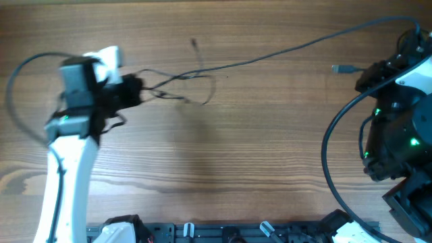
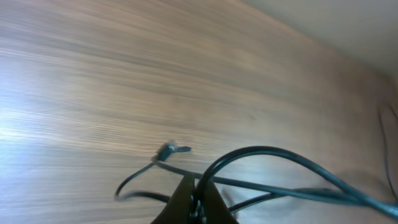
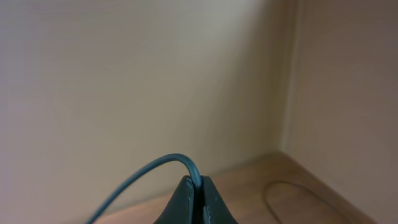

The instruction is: Untangle cables

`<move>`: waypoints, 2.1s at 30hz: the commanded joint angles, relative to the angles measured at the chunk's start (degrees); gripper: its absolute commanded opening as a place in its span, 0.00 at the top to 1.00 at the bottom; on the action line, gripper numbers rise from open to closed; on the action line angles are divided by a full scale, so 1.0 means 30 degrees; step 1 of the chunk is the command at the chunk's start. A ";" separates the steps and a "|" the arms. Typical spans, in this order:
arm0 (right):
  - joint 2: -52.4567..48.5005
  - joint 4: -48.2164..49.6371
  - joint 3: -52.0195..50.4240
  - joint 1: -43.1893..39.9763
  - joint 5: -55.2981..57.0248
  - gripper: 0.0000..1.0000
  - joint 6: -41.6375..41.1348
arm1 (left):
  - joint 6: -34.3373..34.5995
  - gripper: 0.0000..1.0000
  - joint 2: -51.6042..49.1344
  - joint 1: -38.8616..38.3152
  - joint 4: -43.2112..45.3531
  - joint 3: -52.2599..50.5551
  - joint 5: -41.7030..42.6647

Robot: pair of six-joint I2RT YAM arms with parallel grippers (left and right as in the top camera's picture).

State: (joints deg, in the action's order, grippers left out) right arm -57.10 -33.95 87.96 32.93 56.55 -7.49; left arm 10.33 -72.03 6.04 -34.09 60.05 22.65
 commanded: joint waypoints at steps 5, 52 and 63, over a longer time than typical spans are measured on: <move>0.0073 -0.0641 0.0357 0.0000 0.5115 0.96 0.0000 | -0.0087 0.96 0.3147 0.8859 -0.2630 -0.0015 -0.0007; -0.6849 1.1278 0.0342 -2.6877 -1.8928 0.96 -1.0244 | 0.0678 0.96 -0.0641 -0.2965 -0.1683 -0.0015 0.3898; -1.4965 -0.0015 0.0321 -2.7897 -1.9409 0.66 -1.0324 | 0.0685 0.96 -0.0641 -0.3104 -0.2142 -0.0015 0.3912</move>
State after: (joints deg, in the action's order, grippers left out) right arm -96.73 -30.46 89.12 -50.52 0.62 -38.00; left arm 13.58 -74.04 -3.03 -40.32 59.94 34.70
